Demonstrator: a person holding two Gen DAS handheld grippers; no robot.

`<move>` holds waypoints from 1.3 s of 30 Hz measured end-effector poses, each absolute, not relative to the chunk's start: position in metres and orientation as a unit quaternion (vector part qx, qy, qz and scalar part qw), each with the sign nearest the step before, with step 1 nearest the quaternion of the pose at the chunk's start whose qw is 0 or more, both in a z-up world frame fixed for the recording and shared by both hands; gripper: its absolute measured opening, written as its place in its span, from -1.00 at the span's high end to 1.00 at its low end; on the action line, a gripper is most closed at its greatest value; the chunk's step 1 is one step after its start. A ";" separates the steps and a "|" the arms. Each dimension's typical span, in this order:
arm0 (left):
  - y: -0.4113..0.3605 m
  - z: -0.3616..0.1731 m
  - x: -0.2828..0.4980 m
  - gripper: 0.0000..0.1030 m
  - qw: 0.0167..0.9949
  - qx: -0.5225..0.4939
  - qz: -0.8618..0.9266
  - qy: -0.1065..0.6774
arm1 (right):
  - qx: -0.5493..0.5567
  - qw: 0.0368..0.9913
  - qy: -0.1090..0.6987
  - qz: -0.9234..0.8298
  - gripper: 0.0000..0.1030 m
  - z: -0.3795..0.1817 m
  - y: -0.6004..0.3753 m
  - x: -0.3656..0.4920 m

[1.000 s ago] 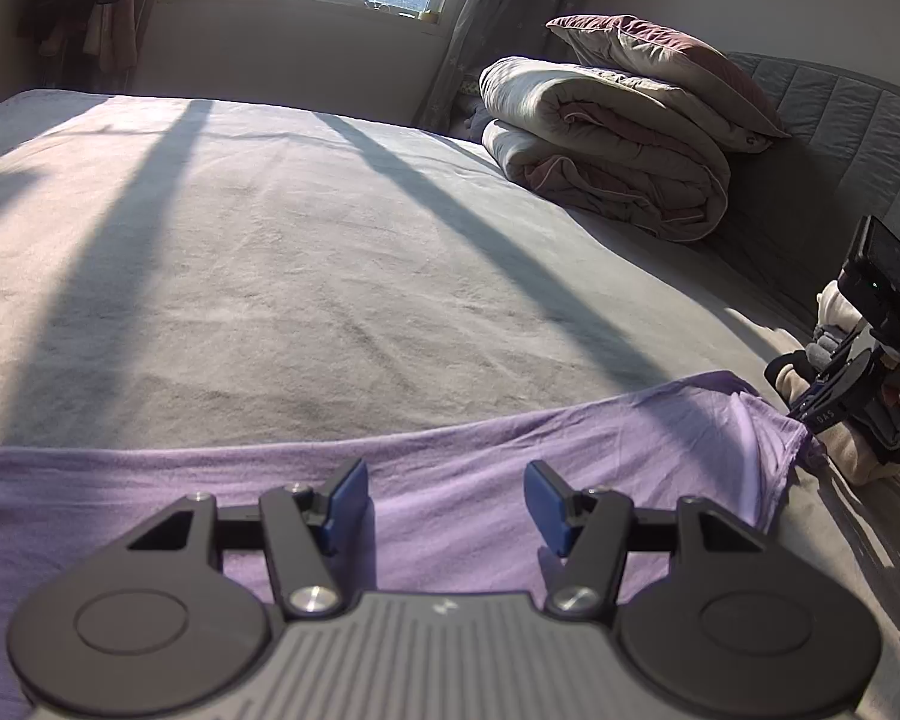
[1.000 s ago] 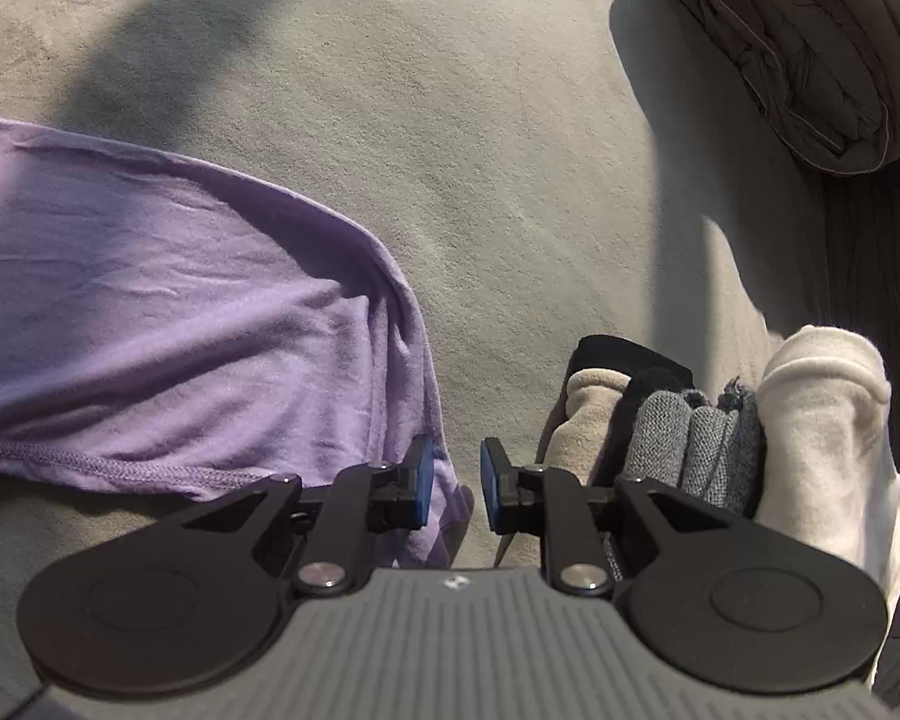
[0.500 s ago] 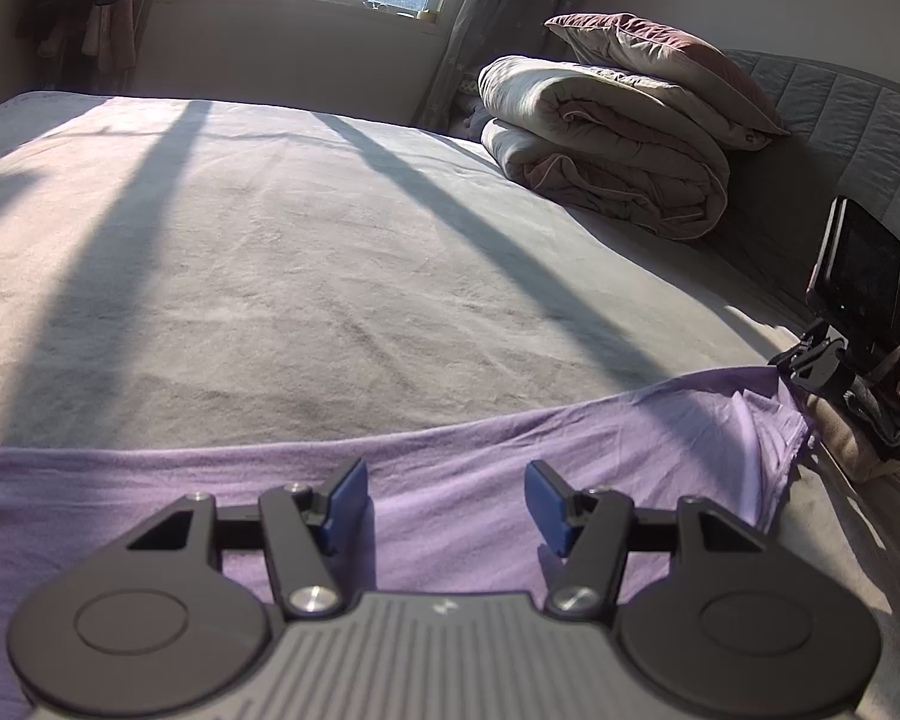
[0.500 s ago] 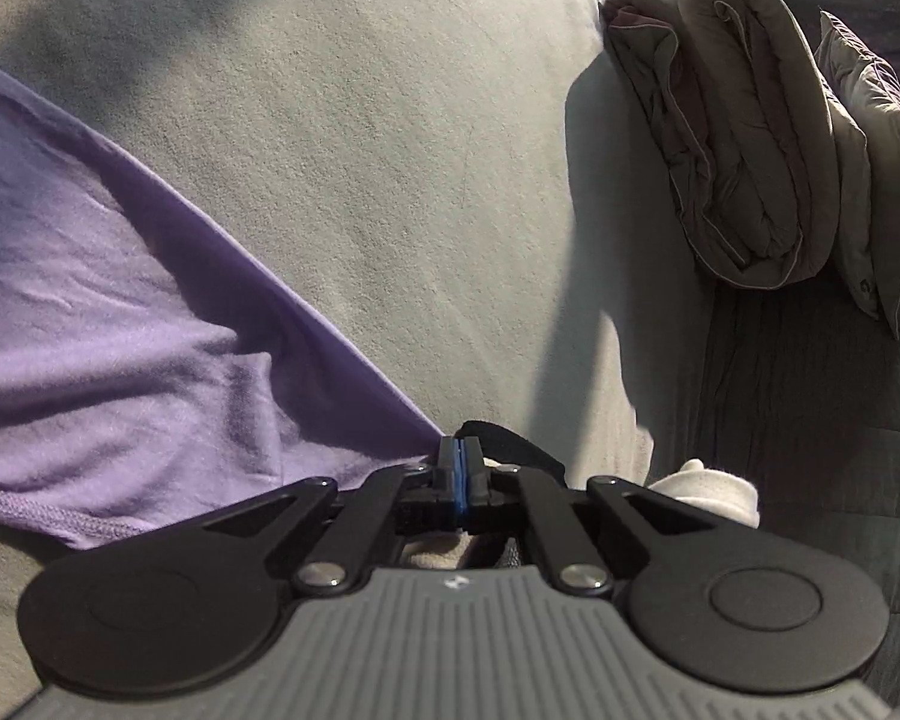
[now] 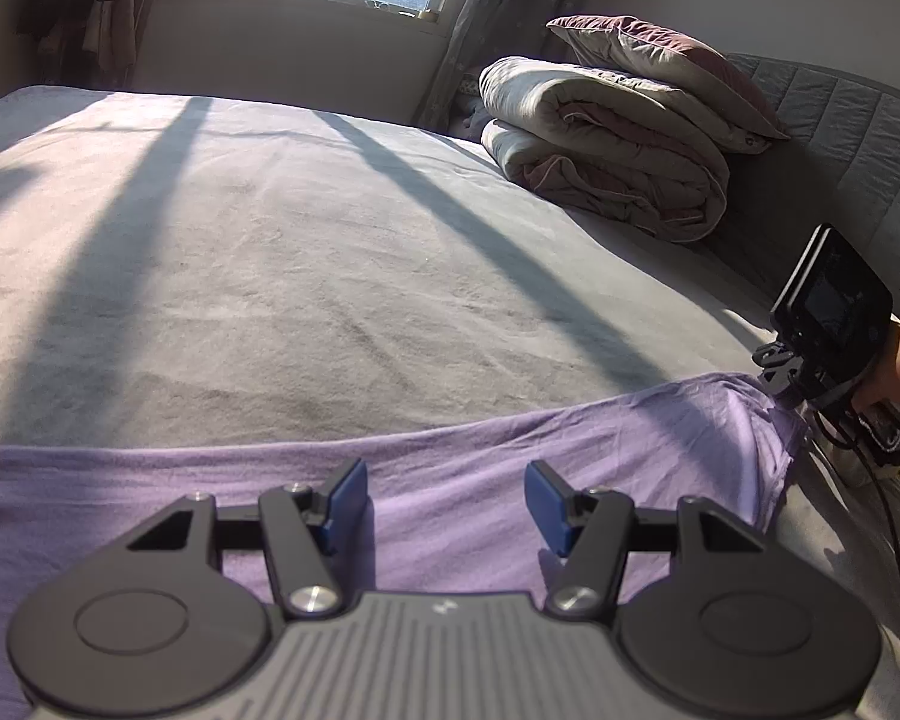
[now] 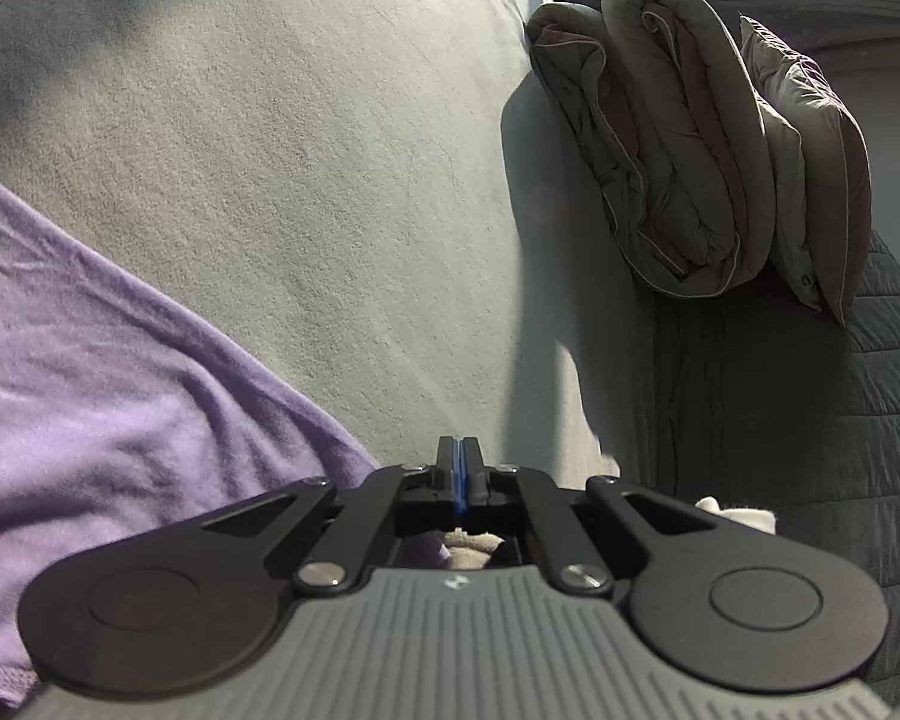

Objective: Fold clothes

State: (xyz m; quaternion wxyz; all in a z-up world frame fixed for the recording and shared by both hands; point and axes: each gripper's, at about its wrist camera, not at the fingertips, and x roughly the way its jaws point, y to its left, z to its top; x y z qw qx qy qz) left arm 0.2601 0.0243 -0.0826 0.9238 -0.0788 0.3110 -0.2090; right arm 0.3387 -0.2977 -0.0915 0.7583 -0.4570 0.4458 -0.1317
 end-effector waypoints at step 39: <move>0.023 -0.082 0.260 -0.20 0.924 -0.074 -0.210 0.312 | 0.408 0.838 0.136 -0.338 0.50 -0.063 -0.329 0.186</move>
